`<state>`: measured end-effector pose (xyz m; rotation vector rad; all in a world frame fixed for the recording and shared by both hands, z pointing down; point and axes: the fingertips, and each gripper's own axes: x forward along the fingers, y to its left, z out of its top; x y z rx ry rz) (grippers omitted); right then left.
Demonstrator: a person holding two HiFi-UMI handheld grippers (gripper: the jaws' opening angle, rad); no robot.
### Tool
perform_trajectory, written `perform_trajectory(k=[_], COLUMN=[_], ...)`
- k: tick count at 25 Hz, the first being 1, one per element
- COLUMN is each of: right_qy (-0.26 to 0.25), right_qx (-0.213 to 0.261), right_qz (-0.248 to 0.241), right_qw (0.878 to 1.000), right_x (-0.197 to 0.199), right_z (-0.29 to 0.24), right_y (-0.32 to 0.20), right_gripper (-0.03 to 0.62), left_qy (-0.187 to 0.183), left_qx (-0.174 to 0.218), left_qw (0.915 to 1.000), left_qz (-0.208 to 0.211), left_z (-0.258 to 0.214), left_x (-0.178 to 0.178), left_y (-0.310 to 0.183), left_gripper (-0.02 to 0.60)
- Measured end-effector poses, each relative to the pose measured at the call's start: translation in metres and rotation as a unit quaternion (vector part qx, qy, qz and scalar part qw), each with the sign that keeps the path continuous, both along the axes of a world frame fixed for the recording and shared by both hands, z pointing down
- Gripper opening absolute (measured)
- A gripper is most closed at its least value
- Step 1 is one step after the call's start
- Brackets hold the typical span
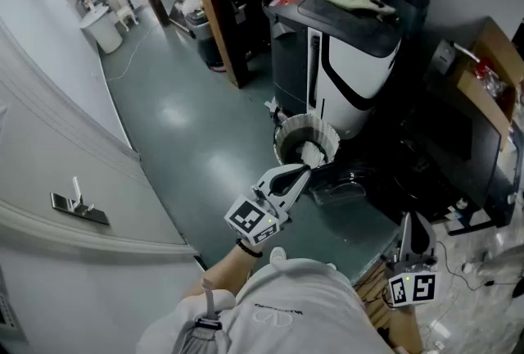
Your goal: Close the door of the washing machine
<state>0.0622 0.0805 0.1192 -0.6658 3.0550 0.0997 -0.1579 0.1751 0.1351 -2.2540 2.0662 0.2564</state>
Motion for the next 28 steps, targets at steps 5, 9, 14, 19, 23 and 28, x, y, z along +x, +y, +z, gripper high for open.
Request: perform_trajectory(k=[5, 9, 14, 19, 23, 28], right_qy=[0.002, 0.007, 0.015, 0.016, 0.027, 0.068], right_qx=[0.000, -0.007, -0.038, -0.051, -0.079, -0.064], right_qz=[0.004, 0.006, 0.003, -0.012, -0.034, -0.076], right_qw=[1.000, 1.000, 0.999, 0.999, 0.996, 0.993], right_x=[-0.001, -0.003, -0.017, -0.050, -0.082, -0.109], right_z=[0.006, 0.008, 0.002, -0.030, -0.036, -0.055], right_y=[-0.002, -0.002, -0.001, 0.021, 0.054, 0.079], right_gripper=[0.009, 0.009, 0.011, 0.011, 0.011, 0.011], left_qy=[0.002, 0.004, 0.019, 0.041, 0.057, 0.073], left_qx=[0.000, 0.005, 0.010, 0.006, 0.001, -0.006], left_qw=[1.0000, 1.0000, 0.9998, 0.9991, 0.9983, 0.9972], left_qz=[0.002, 0.001, 0.001, 0.004, 0.010, 0.016], left_z=[0.006, 0.003, 0.006, 0.022, 0.038, 0.057], left_x=[-0.002, -0.003, -0.019, -0.043, -0.063, -0.083], left_y=[-0.002, 0.001, 0.010, 0.033, 0.052, 0.066], left_gripper=[-0.009, -0.009, -0.009, -0.009, -0.009, -0.009])
